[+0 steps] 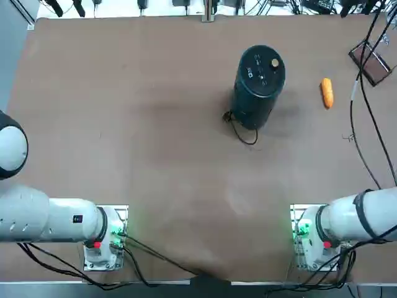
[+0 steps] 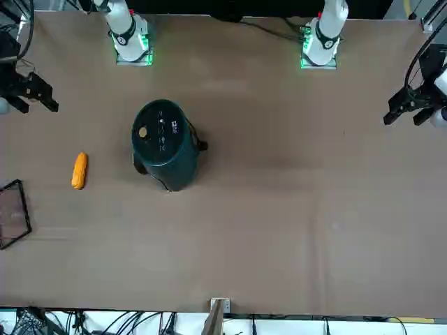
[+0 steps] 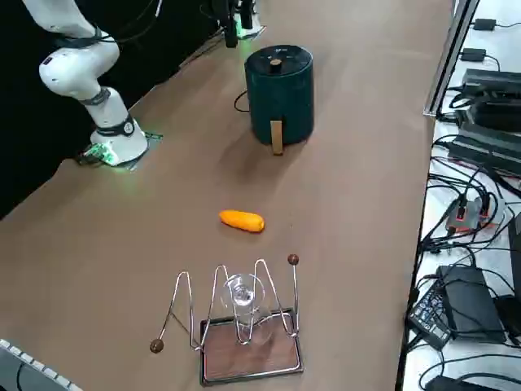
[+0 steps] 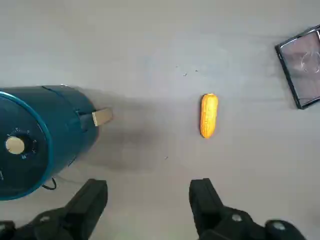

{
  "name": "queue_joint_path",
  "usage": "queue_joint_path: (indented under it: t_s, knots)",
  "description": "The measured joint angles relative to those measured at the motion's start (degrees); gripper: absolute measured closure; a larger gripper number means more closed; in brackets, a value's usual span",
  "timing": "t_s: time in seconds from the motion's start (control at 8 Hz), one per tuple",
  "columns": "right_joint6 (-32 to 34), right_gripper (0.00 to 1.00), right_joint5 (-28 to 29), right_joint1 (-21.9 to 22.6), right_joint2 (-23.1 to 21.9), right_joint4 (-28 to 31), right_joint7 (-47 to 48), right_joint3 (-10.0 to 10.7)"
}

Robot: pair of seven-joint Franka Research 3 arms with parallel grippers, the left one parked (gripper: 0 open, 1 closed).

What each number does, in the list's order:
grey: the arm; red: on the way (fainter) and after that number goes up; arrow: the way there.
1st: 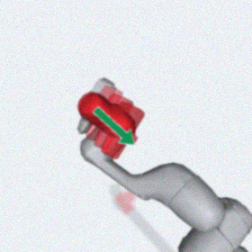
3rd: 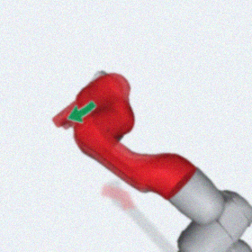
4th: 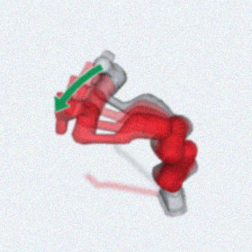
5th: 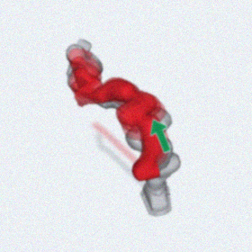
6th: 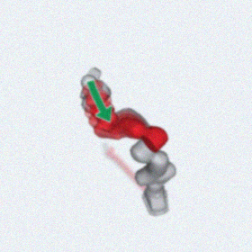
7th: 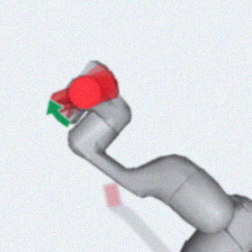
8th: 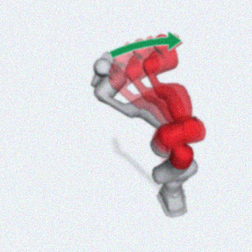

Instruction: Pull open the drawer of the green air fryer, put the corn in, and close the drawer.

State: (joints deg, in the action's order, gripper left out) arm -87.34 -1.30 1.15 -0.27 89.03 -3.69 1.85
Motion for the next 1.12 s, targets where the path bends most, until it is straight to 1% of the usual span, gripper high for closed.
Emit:
queue_joint_path:
  t_s: [0.38,0.62,0.88,1.12]
  knots:
    - [-0.09,0.00,0.01,-0.02,0.38,0.00,0.00,0.00]
    - [-1.96,0.00,0.53,0.02,2.32,0.44,0.03,-0.03]
    - [-7.98,0.00,3.27,-0.14,4.15,4.06,3.73,0.02]
    - [-11.61,0.00,8.34,-1.21,5.55,8.39,10.28,0.26]
